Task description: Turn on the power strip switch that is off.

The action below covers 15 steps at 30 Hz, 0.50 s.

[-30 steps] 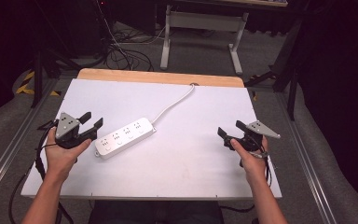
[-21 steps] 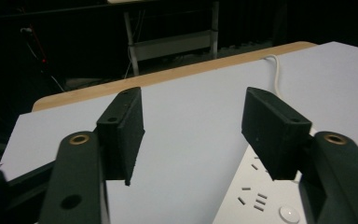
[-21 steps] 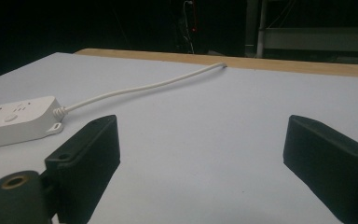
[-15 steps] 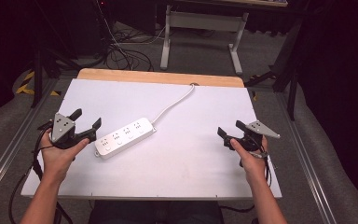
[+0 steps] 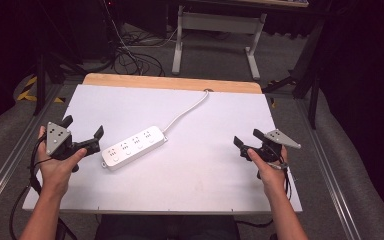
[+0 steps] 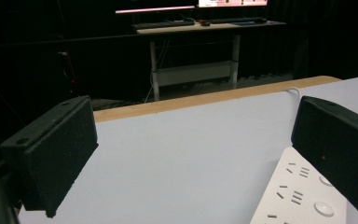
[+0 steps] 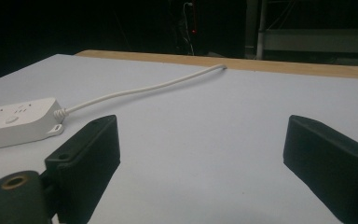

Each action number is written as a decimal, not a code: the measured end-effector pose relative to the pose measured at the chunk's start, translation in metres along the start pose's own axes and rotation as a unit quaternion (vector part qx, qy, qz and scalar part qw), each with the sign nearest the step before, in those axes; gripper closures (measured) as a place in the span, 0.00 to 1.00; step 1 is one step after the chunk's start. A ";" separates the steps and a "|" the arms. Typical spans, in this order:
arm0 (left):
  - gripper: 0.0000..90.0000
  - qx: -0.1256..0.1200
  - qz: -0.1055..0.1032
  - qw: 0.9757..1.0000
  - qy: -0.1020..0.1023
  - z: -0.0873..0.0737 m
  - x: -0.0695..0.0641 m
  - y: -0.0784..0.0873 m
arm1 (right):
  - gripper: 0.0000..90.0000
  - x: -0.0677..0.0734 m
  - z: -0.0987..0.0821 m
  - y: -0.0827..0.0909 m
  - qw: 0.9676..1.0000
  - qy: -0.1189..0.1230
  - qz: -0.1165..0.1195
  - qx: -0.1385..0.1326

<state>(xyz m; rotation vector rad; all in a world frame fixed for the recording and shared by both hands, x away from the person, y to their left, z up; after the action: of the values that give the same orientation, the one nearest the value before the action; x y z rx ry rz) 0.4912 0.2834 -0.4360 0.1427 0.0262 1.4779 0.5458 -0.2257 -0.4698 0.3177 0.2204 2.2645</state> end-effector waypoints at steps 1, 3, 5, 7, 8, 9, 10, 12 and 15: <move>0.01 -0.002 -0.002 1.000 0.001 0.000 0.000 0.001 | 0.13 0.000 0.000 0.000 1.000 -0.001 -0.001 0.000; 0.01 -0.003 -0.006 1.000 -0.002 0.000 0.000 0.002 | 0.13 0.000 0.000 0.000 1.000 0.000 -0.001 0.001; 0.01 -0.003 -0.010 1.000 -0.002 -0.001 0.001 0.002 | 0.13 0.000 0.000 0.000 1.000 0.000 0.000 0.001; 0.00 0.000 -0.009 1.000 -0.001 -0.002 0.002 0.002 | 0.13 0.000 0.000 0.000 1.000 0.000 -0.001 0.001; 0.01 0.001 -0.008 1.000 -0.002 -0.002 0.002 0.002 | 0.13 0.000 0.000 0.000 1.000 0.000 -0.001 0.001; 0.01 0.001 -0.008 1.000 -0.003 -0.002 0.002 0.002 | 0.13 0.000 0.000 0.000 1.000 0.000 0.000 0.001; 0.01 0.000 -0.008 1.000 -0.004 -0.002 0.002 0.002 | 0.13 0.000 0.000 0.000 1.000 0.001 0.000 0.001; 0.01 -0.002 -0.008 1.000 -0.004 -0.002 0.003 0.002 | 0.13 0.000 0.000 -0.001 1.000 0.000 -0.001 0.001; 0.01 0.000 -0.008 1.000 -0.004 -0.003 0.003 0.002 | 0.13 0.000 0.000 -0.001 1.000 0.000 -0.001 0.001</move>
<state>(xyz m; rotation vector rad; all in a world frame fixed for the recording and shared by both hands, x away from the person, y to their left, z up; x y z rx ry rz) 0.4892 0.2866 -0.4385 0.1491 0.0210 1.4620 0.5462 -0.2255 -0.4704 0.3179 0.2237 2.2633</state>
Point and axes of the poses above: each handheld gripper's, and its own axes: y roughly backward along the jaws, z roughly out of its top, x roughly to its left, the point moved 6 cm from there along -y, roughly forward along the jaws, and after that the axes turned 10 degrees about z, right-handed, at the moved point
